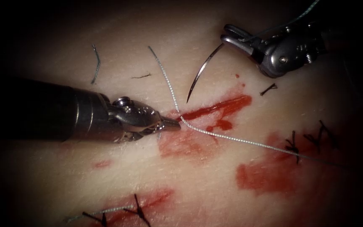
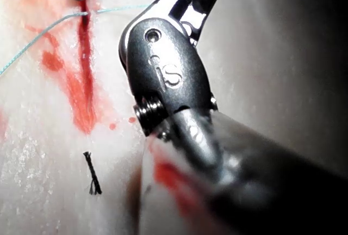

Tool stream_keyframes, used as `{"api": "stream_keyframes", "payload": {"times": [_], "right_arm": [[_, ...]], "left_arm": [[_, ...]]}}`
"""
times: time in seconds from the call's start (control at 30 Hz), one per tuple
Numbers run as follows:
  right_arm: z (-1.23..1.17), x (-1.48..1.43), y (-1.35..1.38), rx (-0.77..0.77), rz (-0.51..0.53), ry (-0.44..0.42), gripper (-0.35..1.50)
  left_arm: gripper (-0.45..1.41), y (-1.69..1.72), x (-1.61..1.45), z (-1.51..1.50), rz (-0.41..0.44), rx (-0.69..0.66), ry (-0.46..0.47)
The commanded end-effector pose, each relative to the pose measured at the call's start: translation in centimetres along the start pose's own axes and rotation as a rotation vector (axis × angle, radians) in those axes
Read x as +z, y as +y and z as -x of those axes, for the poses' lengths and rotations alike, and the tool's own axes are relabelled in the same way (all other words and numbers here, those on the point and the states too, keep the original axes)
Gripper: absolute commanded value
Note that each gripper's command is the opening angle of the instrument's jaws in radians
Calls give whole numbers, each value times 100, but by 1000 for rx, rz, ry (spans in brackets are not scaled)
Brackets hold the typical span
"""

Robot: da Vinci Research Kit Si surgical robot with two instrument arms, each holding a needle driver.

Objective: Wound Closure

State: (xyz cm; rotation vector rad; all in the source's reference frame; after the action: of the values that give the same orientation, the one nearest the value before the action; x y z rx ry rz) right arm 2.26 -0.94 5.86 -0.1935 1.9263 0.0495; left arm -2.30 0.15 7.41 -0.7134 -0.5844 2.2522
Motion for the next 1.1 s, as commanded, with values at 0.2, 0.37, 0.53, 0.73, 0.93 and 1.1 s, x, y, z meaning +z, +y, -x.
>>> {"api": "stream_keyframes", "payload": {"times": [0.2, 0.37, 0.53, 0.73, 0.93, 1.1], "right_arm": [[8, 10, -3, 0, -7, -8, -35], [9, 10, -6, -1, -14, -11, -35], [17, 9, -17, -4, -60, -63, -35], [23, 16, -18, -80, -186, -64, -35], [26, 25, -20, -168, -234, -68, -35], [29, 33, -24, -257, -280, -98, -35]], "left_arm": [[-45, -12, 9, 4, 6, 14, -2], [-45, -15, 11, 4, 0, 10, 1], [-45, -13, 16, 1, -53, -19, 12], [-45, -12, 22, 4, -74, -19, -5], [-45, -11, 22, 5, -99, -20, -7], [-45, -12, 21, 6, -126, -14, -8]]}}
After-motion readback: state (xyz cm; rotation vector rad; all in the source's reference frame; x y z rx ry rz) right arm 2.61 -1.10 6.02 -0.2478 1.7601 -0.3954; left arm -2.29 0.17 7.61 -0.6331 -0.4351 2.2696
